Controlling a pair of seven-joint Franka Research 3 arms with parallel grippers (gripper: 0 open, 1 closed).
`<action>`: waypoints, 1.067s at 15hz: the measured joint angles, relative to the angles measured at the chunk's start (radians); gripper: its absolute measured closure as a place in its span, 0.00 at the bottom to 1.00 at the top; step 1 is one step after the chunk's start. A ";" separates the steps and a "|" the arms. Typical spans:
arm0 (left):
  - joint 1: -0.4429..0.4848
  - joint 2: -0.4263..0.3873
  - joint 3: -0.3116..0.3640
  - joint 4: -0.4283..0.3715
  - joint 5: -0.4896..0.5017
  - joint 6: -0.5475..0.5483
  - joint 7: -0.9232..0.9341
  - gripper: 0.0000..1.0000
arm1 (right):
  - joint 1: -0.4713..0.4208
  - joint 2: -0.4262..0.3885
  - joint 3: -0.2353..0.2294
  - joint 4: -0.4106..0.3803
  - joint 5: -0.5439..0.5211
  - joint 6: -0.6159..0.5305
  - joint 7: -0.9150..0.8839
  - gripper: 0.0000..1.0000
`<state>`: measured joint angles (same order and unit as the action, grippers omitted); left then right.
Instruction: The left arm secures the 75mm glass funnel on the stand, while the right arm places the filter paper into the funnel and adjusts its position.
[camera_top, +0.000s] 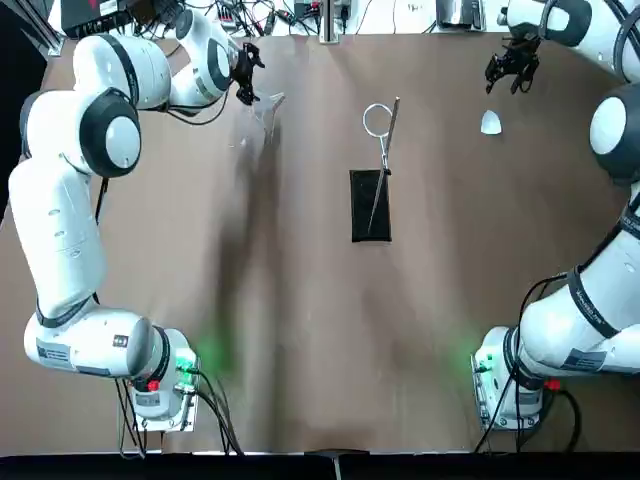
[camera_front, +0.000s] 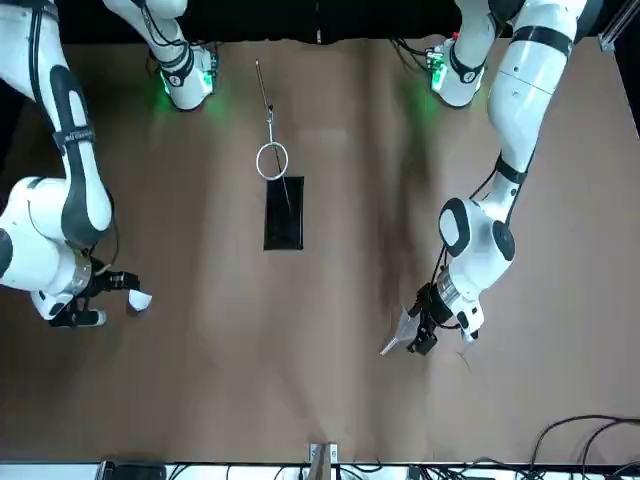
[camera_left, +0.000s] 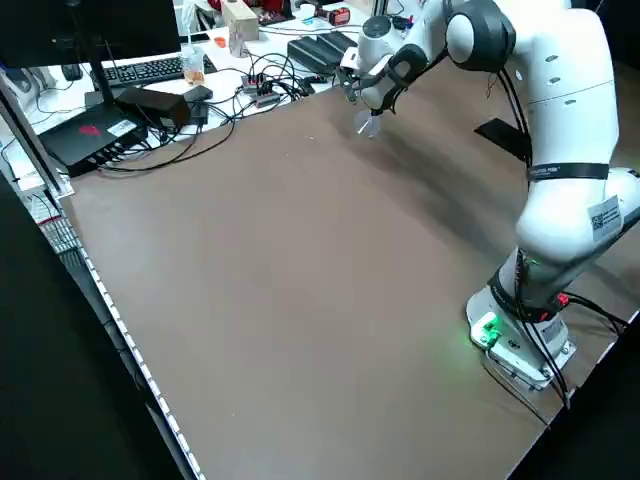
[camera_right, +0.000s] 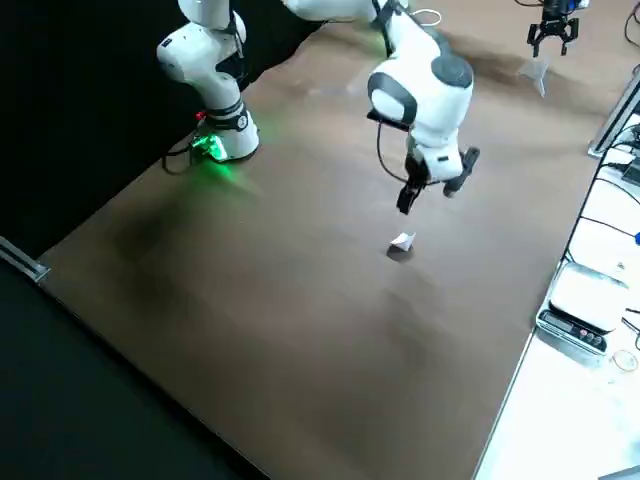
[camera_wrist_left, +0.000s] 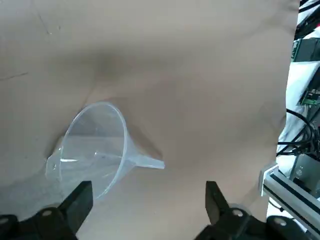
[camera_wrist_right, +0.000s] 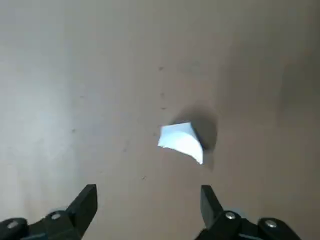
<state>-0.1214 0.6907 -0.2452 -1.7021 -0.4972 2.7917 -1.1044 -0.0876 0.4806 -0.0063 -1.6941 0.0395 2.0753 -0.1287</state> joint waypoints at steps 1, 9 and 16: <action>0.000 0.000 0.000 0.000 0.000 0.002 0.003 0.01 | -0.012 0.016 -0.001 -0.012 -0.002 0.041 -0.001 0.11; 0.001 0.005 0.008 -0.002 0.001 0.004 0.097 0.18 | -0.046 0.093 -0.001 -0.092 -0.004 0.277 -0.013 0.38; 0.003 0.024 0.012 -0.002 0.001 0.009 0.137 0.48 | -0.050 0.110 -0.002 -0.101 -0.026 0.277 -0.019 0.42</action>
<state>-0.1189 0.7150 -0.2332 -1.7039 -0.4962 2.8002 -0.9679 -0.1377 0.5901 -0.0083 -1.7947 0.0137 2.3523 -0.1480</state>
